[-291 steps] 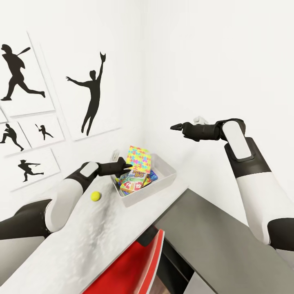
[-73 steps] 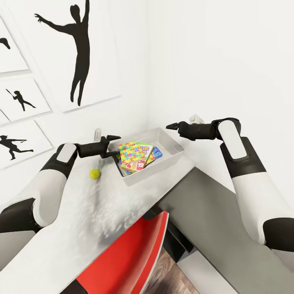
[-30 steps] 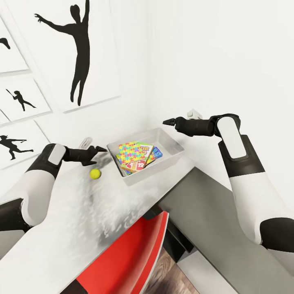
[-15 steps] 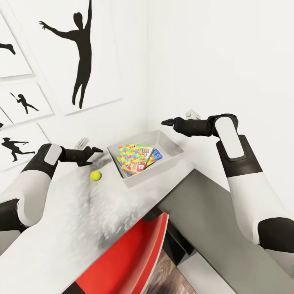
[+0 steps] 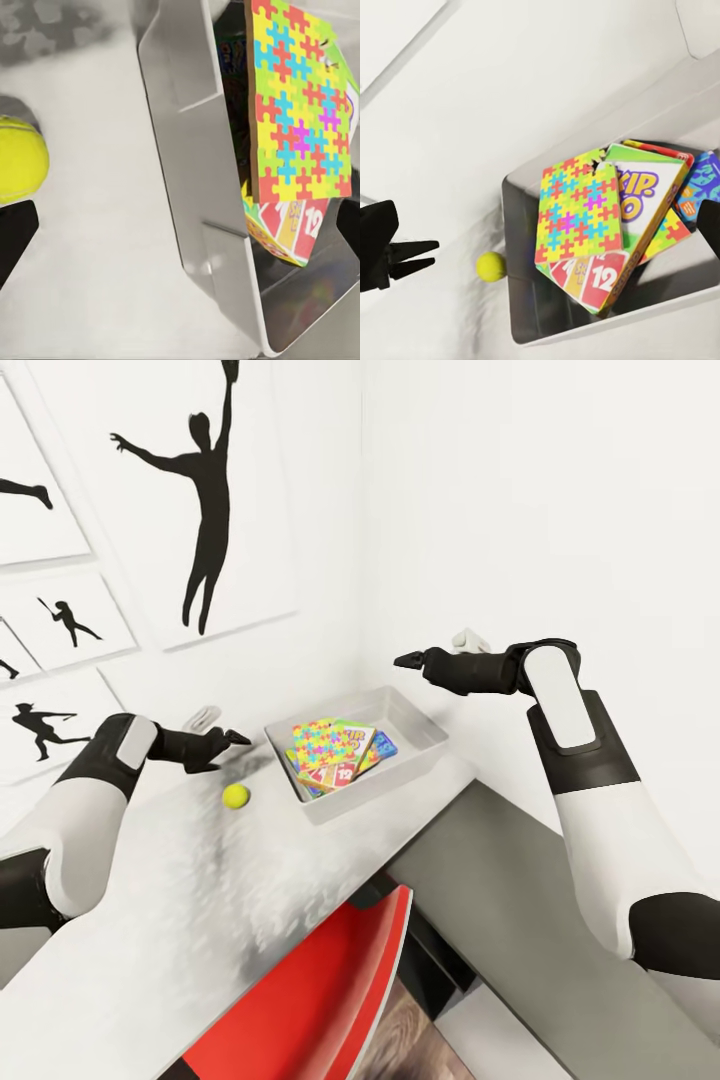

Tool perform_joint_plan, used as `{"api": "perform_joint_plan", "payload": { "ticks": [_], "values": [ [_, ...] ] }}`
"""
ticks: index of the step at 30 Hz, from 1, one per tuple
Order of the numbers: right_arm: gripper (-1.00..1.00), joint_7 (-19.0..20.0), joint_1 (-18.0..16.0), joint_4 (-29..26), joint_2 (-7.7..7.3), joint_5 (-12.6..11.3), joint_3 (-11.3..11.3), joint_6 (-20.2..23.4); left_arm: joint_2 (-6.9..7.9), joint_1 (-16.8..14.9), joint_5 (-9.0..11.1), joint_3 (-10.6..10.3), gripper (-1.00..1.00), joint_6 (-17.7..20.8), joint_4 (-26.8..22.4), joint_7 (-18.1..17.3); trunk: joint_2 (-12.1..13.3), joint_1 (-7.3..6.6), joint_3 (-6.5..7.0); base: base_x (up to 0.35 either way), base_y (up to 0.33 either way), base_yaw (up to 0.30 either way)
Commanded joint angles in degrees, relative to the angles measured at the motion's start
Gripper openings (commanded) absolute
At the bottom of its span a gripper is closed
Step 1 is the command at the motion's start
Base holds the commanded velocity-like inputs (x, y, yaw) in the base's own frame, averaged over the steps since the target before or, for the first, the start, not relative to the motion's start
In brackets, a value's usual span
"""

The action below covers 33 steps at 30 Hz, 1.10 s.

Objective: Put all the toys in the child's room - the three board games (two on the bed and one on the table), the two jigsaw puzzles on the table, and the tennis ball on the table - inside the toy box on the table in the child's room.

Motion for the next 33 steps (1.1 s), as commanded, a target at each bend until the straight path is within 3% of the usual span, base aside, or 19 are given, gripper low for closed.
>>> {"api": "perform_joint_plan", "payload": {
  "ticks": [1,9,14,19,21,33],
  "values": [
    [1.0,-0.6,-0.07,-0.06,-0.04,-0.58,0.12,0.05,-0.07,-0.02,-1.03,0.31,1.0,0.25,0.0,-0.51,-0.11,0.04,-0.01,0.0,0.0,0.0],
    [1.0,-0.7,-0.07,-0.04,-0.06,-0.55,0.15,0.06,0.0,0.51,-3.51,0.12,1.0,-0.46,0.18,-0.54,-0.11,0.04,0.75,0.0,0.0,0.0],
    [1.0,-0.71,-0.07,-0.04,-0.09,-0.49,0.13,0.06,-0.01,1.57,-6.37,0.06,1.0,-0.75,0.2,-0.52,-0.11,0.04,1.23,0.0,0.0,0.0],
    [1.0,-0.71,-0.07,-0.1,-0.07,-0.48,0.12,0.06,-0.32,2.57,-11.31,0.04,1.0,-0.81,0.36,-0.5,-0.11,0.04,1.71,0.0,0.0,0.0],
    [1.0,-0.71,-0.07,-0.11,-0.07,-0.48,0.12,0.06,-0.34,2.86,-12.32,0.07,1.0,-0.89,0.41,-0.5,-0.11,0.04,1.9,0.0,0.0,0.0],
    [1.0,-0.71,0.02,-0.2,-0.06,-0.48,0.18,0.04,0.04,4.58,-14.4,0.04,1.0,-1.08,0.55,-0.42,-0.11,0.04,3.04,0.0,0.0,0.0]
  ]
}}
